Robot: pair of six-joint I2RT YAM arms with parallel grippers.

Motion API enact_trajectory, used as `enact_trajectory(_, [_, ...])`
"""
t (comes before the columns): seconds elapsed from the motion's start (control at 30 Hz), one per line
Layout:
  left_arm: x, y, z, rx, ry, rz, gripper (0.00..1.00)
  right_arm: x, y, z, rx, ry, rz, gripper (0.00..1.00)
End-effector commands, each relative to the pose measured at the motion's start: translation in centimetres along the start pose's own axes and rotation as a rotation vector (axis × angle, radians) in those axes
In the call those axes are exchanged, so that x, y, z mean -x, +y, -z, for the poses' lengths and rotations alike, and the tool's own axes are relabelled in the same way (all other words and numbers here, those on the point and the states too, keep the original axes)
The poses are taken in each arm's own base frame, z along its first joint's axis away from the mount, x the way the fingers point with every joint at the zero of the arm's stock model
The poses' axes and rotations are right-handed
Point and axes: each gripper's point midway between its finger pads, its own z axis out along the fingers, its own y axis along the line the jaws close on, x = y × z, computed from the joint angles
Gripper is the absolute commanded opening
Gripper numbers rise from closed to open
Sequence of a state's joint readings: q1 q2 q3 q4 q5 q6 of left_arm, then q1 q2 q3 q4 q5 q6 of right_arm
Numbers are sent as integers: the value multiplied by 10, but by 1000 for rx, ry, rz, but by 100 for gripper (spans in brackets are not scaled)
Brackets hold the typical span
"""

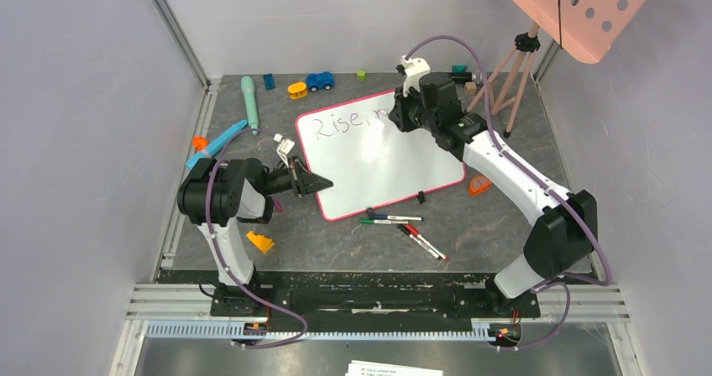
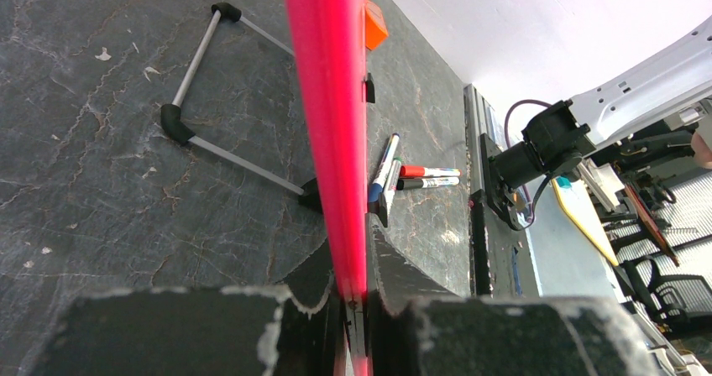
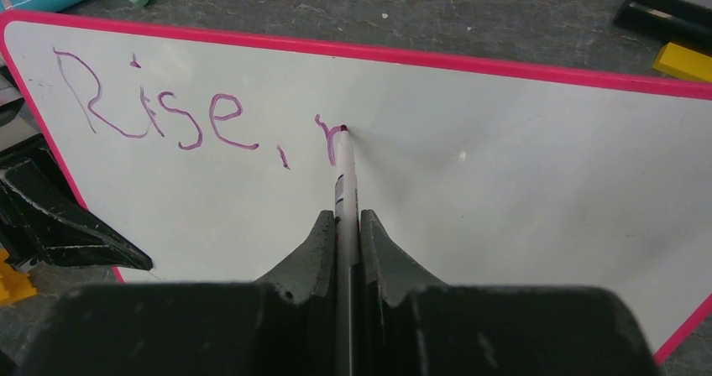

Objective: Write a sentence on the whiteboard

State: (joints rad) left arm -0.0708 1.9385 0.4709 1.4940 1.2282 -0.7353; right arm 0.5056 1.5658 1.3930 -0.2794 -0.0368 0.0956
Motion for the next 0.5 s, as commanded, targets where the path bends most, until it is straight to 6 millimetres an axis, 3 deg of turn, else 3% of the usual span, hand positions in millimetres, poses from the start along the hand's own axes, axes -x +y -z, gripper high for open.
enact_trajectory(0.0, [-14, -15, -2, -96, 60, -134, 5, 19, -17, 8, -62, -51, 4, 0])
enact_trajectory(0.3, [-13, -15, -2, -94, 58, -135, 5, 35, -15, 27, -53, -112, 32, 0])
enact_trajectory(0.47, [-13, -15, -2, -95, 59, -135, 5, 27, -16, 29, -55, -104, 34, 0])
